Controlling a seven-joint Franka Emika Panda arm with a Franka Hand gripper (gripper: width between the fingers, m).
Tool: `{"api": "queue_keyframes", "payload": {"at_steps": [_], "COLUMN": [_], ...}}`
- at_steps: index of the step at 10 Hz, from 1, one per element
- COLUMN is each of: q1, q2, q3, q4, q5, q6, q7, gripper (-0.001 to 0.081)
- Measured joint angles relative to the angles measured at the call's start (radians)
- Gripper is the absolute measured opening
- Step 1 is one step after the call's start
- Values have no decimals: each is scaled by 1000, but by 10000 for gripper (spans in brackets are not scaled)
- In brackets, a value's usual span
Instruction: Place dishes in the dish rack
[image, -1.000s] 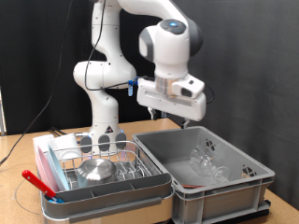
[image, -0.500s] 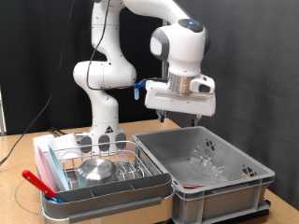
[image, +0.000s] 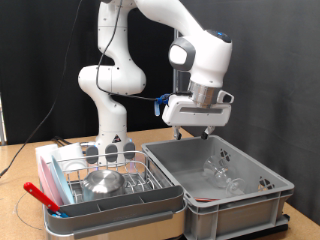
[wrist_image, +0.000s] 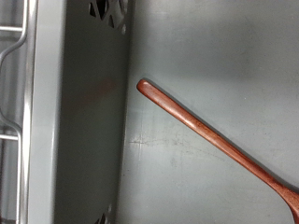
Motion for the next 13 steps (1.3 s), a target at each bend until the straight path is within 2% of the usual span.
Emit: {"api": "queue_keyframes", "payload": {"at_steps": [1, 2, 3, 4, 6, 7, 8, 11, 13], "q1": [-1, 0, 2, 4, 6, 9, 9, 17, 20], "q2": [0, -1, -3, -3, 8, 26, 26, 27, 33], "q3": [-2, -3, -4, -4, -1, 2, 1, -1, -2], "q4": [0, -5, -20, -26, -22, -17, -17, -33, -34], "q5": [24, 36, 48, 51, 31, 2, 9, 85, 79], "q6": [0, 44, 118, 158, 183, 191, 191, 206, 206], "q7": [13, -33, -152, -274, -494, -511, -480, -574, -589], "gripper": [805, 805, 805, 805, 805, 805, 805, 805, 805]}}
